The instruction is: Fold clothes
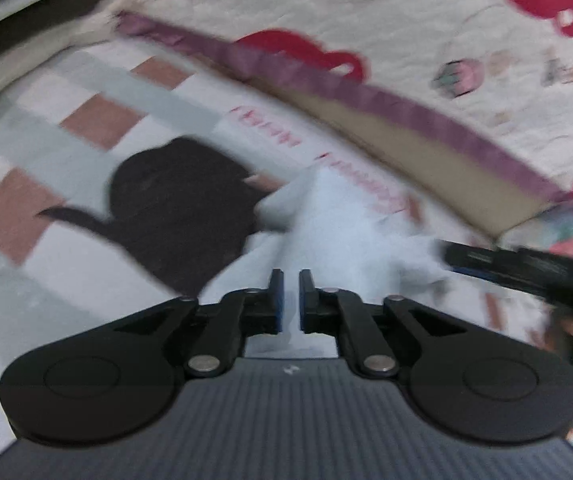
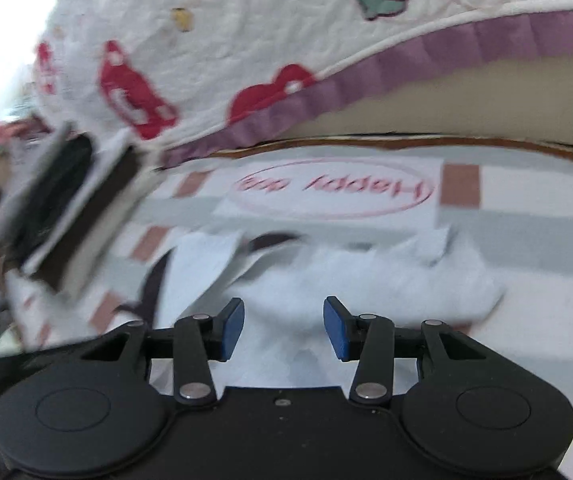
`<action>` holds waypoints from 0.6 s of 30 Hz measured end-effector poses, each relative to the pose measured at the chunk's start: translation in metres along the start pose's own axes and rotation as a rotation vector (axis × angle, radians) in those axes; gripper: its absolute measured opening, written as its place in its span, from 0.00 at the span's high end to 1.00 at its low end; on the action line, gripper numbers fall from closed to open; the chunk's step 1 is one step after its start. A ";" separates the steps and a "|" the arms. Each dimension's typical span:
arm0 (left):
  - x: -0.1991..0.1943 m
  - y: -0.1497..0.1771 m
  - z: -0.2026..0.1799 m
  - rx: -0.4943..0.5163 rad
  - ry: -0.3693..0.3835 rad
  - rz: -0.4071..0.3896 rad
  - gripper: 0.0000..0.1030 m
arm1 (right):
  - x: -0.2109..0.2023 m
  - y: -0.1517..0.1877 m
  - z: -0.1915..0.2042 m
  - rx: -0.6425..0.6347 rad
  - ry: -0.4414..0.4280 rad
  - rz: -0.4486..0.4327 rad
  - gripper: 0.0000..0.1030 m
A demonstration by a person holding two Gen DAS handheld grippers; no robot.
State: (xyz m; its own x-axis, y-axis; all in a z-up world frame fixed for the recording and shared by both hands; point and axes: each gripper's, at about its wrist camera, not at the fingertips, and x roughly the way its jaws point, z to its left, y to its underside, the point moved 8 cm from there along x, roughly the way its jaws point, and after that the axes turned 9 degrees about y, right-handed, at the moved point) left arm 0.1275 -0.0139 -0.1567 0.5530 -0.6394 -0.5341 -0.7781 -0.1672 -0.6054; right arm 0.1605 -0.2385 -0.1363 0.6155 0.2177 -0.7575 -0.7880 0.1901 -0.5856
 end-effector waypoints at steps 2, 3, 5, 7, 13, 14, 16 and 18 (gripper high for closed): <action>0.005 0.001 -0.014 0.027 0.056 0.006 0.65 | 0.028 -0.004 0.003 -0.033 0.022 0.069 0.32; 0.008 0.002 -0.020 0.043 0.077 0.011 0.51 | 0.043 0.001 0.006 -0.073 0.040 0.118 0.32; 0.015 0.006 -0.030 0.084 0.095 0.031 0.50 | 0.060 0.013 0.012 -0.153 0.092 0.141 0.36; 0.022 0.011 -0.036 0.131 0.079 0.059 0.46 | 0.055 0.023 0.019 -0.258 0.119 0.056 0.78; 0.038 0.026 -0.026 0.174 -0.052 0.148 0.32 | -0.041 0.026 0.004 -0.205 0.138 -0.215 0.95; 0.036 0.025 -0.026 0.172 -0.039 0.152 0.39 | -0.060 0.028 -0.001 -0.205 0.158 -0.248 0.95; 0.028 0.024 -0.032 0.174 0.006 0.149 0.85 | -0.090 0.040 -0.017 -0.178 0.200 -0.271 0.95; 0.012 0.022 -0.044 0.126 0.103 0.118 0.95 | -0.118 0.053 -0.034 -0.146 0.241 -0.287 0.95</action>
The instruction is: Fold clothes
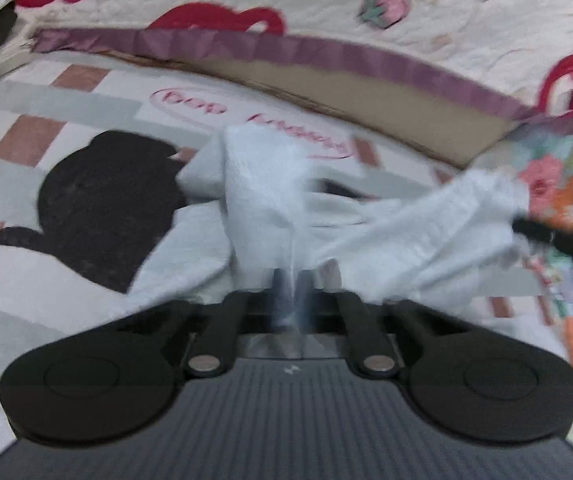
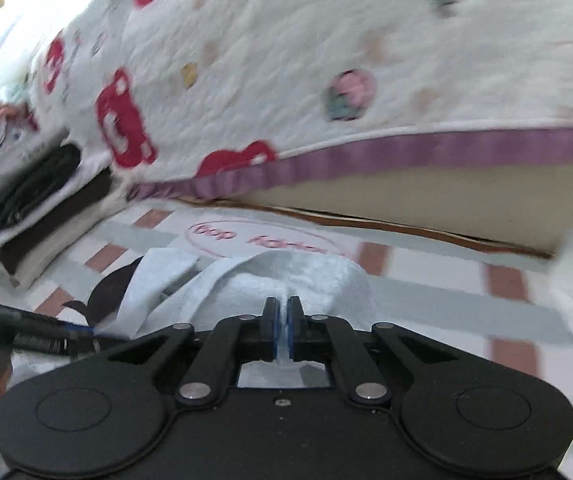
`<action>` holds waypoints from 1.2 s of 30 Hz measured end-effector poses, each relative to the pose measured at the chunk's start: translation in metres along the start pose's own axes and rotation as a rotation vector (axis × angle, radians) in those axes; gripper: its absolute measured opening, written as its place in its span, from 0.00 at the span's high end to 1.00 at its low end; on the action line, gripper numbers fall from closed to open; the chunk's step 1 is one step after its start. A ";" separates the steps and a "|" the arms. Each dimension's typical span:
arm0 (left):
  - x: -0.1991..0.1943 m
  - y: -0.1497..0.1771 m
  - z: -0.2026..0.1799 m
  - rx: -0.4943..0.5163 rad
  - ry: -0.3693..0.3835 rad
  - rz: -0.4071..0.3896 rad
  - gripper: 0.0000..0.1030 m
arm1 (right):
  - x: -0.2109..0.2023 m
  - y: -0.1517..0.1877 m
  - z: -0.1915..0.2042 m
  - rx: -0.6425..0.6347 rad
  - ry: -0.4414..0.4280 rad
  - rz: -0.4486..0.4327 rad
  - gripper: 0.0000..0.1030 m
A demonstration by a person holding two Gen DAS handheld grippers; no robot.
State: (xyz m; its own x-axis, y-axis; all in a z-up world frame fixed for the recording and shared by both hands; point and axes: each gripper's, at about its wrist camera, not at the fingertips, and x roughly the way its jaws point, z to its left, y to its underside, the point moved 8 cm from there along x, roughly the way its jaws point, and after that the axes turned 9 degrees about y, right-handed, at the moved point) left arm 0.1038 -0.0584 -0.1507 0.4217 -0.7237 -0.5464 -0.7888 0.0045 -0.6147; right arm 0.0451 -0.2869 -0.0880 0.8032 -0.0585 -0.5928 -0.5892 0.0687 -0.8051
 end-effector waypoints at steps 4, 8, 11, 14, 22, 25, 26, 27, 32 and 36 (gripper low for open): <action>-0.028 0.013 -0.029 -0.078 0.145 0.007 0.95 | -0.037 0.040 -0.043 0.055 0.074 0.056 0.95; -0.030 0.058 -0.042 0.064 -0.047 0.172 0.96 | -0.052 0.087 -0.069 0.077 0.149 0.168 0.97; -0.027 0.071 -0.051 0.082 -0.050 0.261 0.92 | -0.058 0.108 -0.084 0.110 0.192 0.243 0.98; -0.034 0.054 -0.056 0.064 -0.030 0.240 0.84 | -0.061 0.111 -0.100 0.166 0.241 0.290 0.97; -0.024 -0.006 -0.073 0.333 -0.137 0.128 0.46 | -0.057 0.095 -0.146 0.705 0.079 0.345 0.56; 0.012 -0.011 -0.069 0.404 -0.151 0.219 0.40 | -0.044 0.092 -0.145 0.799 0.050 0.386 0.56; 0.027 -0.010 -0.066 0.413 -0.158 0.252 0.40 | -0.040 0.091 -0.145 0.827 0.044 0.401 0.55; 0.040 -0.011 -0.061 0.411 -0.165 0.270 0.40 | -0.036 0.090 -0.145 0.855 0.037 0.415 0.55; 0.090 -0.013 -0.016 0.348 -0.270 0.272 0.41 | -0.008 0.107 -0.140 0.897 0.063 0.516 0.47; 0.089 -0.014 -0.004 0.457 -0.308 0.221 0.95 | 0.011 0.120 -0.139 0.911 0.121 0.546 0.44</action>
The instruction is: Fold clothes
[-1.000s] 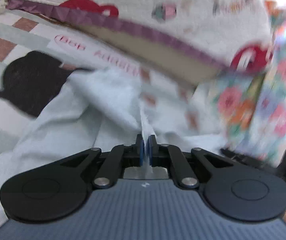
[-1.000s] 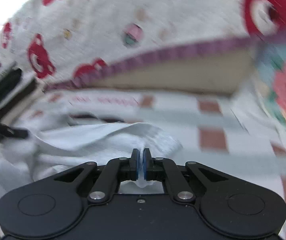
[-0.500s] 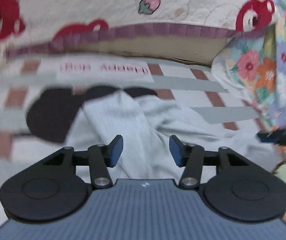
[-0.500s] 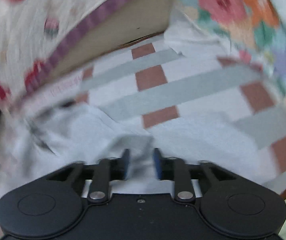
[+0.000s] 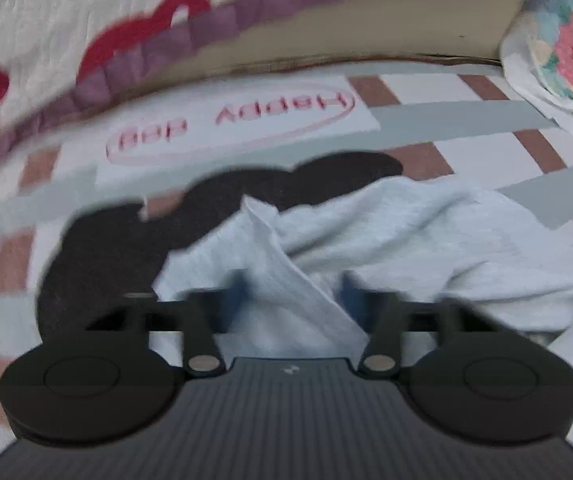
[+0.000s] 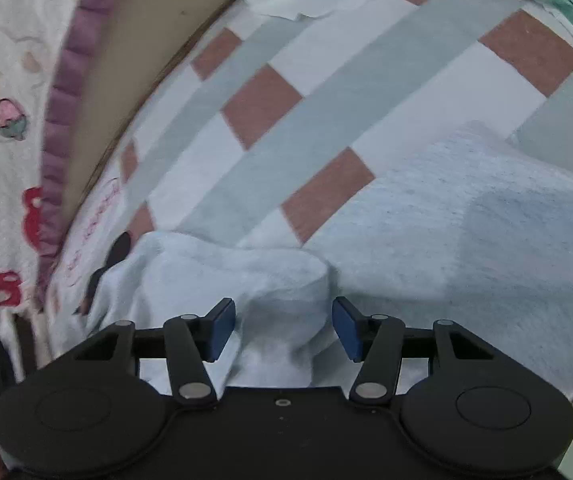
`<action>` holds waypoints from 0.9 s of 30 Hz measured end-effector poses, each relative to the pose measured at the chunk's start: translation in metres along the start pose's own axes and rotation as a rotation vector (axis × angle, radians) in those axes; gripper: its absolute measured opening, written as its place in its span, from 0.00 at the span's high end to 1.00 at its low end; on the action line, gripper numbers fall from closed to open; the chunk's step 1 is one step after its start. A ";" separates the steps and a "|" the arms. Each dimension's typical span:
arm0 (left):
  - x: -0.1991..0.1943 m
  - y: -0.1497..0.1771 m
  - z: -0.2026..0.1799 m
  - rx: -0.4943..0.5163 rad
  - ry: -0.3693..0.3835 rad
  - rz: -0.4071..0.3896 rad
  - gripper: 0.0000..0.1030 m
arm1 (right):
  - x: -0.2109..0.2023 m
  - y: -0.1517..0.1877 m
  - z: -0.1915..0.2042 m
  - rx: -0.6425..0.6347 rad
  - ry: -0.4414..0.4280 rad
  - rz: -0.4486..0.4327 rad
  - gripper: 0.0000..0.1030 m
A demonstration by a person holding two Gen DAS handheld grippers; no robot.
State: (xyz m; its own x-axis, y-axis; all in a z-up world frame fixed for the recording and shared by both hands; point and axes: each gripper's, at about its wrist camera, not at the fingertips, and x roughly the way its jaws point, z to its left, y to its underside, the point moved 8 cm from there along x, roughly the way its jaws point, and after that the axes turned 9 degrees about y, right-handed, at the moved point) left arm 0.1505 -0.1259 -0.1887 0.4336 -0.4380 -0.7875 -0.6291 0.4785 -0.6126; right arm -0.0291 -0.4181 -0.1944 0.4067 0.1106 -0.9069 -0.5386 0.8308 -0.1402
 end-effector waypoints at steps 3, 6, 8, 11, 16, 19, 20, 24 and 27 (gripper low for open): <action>-0.049 -0.012 0.004 0.054 -0.043 -0.142 0.95 | -0.010 0.002 0.009 -0.144 -0.054 -0.060 0.90; -0.101 -0.012 0.019 0.023 -0.069 -0.236 0.95 | -0.050 0.000 0.012 -0.389 0.044 -0.320 0.91; -0.111 0.006 0.023 -0.018 -0.037 -0.201 0.95 | -0.074 0.009 0.017 -0.564 0.134 -0.508 0.91; -0.114 0.037 0.027 -0.073 0.013 -0.118 0.94 | -0.082 0.027 0.011 -0.667 0.224 -0.597 0.91; -0.107 0.078 0.037 -0.168 0.072 0.001 0.94 | -0.066 0.039 -0.029 -0.624 0.325 -0.526 0.91; -0.117 0.072 0.052 -0.234 0.085 -0.024 0.93 | -0.068 0.034 -0.042 -0.565 0.307 -0.490 0.91; -0.118 0.071 0.052 -0.219 0.084 -0.020 0.92 | -0.069 0.032 -0.043 -0.550 0.300 -0.481 0.90; -0.106 0.075 0.042 -0.200 0.159 0.023 0.73 | -0.072 0.028 -0.042 -0.536 0.283 -0.469 0.88; -0.096 0.080 0.032 -0.187 0.217 0.066 0.59 | -0.071 0.027 -0.048 -0.512 0.280 -0.465 0.82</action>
State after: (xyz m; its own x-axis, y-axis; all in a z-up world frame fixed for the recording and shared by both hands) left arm 0.0790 -0.0211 -0.1643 0.2524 -0.5726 -0.7800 -0.7680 0.3718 -0.5215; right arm -0.1079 -0.4296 -0.1525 0.5097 -0.3903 -0.7667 -0.6612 0.3925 -0.6394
